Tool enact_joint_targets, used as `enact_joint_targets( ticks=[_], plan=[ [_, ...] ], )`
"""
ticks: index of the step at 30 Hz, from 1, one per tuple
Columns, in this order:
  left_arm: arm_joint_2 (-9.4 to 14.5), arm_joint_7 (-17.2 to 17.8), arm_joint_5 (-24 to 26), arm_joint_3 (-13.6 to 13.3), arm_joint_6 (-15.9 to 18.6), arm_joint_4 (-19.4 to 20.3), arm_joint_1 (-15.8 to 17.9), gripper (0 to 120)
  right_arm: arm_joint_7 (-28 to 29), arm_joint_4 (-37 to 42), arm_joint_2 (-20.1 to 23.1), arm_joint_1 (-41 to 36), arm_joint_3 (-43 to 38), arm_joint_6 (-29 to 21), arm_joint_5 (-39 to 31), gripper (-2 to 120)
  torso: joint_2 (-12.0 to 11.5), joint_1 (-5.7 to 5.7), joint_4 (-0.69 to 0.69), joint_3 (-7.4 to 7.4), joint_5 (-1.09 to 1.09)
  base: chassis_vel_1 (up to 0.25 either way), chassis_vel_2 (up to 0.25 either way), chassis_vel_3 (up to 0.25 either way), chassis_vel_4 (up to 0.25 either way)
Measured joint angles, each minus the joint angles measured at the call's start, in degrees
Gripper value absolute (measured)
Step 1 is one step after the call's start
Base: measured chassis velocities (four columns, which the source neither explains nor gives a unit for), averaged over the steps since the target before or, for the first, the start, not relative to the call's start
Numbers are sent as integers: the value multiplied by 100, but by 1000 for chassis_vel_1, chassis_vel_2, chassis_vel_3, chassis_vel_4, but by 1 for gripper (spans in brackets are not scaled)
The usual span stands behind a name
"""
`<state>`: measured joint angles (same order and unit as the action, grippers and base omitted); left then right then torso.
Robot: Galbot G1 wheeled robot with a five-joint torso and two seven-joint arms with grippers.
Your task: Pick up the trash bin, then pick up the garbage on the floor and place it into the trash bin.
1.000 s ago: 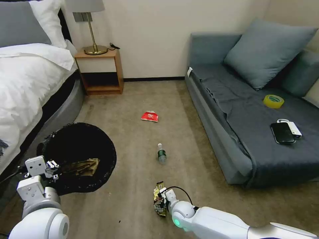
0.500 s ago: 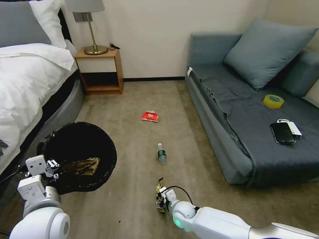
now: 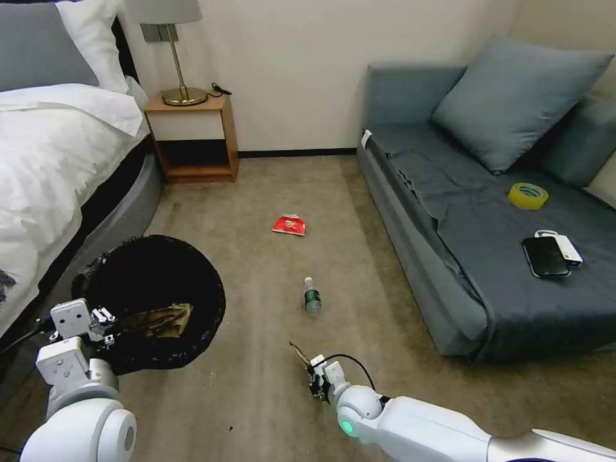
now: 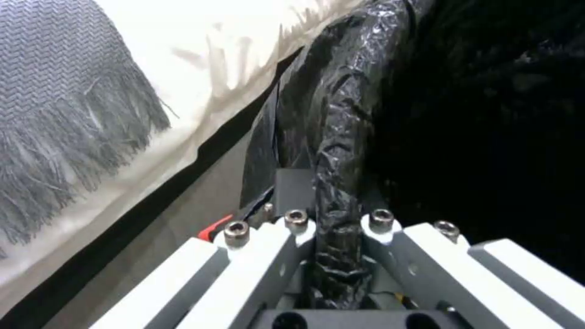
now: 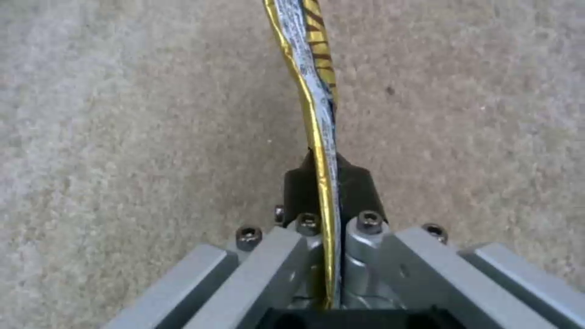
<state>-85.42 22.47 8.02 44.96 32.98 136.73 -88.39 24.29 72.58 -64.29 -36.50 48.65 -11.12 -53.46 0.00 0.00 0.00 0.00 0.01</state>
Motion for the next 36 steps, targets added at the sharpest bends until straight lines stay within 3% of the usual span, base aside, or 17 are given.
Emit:
enact_joint_targets(
  ticks=[5,7,8,12,17,18,21,24,27,31,33,36],
  plan=[
    [2,-1,29,-17,1,-15,0,2,68,520,344,37,-283,51,25,0,0,0,0,0,0,0,0,0,0],
    [10,2,149,-76,63,-15,7,2,101,1183,732,110,-644,27,24,0,0,0,-1,0,-1,0,0,0,0],
    [10,2,149,-76,63,-15,7,2,101,1183,732,110,-644,27,24,0,0,0,-1,0,-1,0,0,0,0],
    [45,9,302,-176,123,-82,40,2,28,2436,1203,272,-1179,-24,35,0,0,0,-1,0,-1,0,0,0,0],
    [54,19,306,-236,124,-153,59,2,17,3138,1335,418,-1413,-87,-103,0,0,0,-1,0,-2,0,0,0,0],
    [54,23,311,-285,132,-203,67,2,117,3593,1305,578,-1496,-133,-315,0,0,0,-1,0,-2,0,0,0,0],
    [40,26,332,-431,176,-263,85,2,512,4260,817,977,-1249,-240,-866,0,0,0,1,0,-1,0,0,0,0],
    [14,30,339,-500,186,-312,104,2,653,4270,467,1114,-946,-309,-966,0,0,0,-1,0,-3,0,0,0,0],
    [-52,32,335,-609,188,-378,123,2,806,3849,-270,1290,-428,-310,-955,0,0,0,0,0,-3,0,0,0,0],
    [-81,34,330,-653,188,-390,122,2,850,3569,-625,1378,-217,-258,-903,0,0,0,2,0,-2,0,0,0,0],
    [-128,39,332,-710,189,-360,96,2,947,2983,-1075,1509,100,-228,-691,0,0,0,0,0,-3,0,0,0,0],
    [-130,40,343,-704,189,-319,94,2,953,2933,-1091,1489,140,-298,-669,0,0,0,0,0,-2,0,0,0,0]
  ],
)
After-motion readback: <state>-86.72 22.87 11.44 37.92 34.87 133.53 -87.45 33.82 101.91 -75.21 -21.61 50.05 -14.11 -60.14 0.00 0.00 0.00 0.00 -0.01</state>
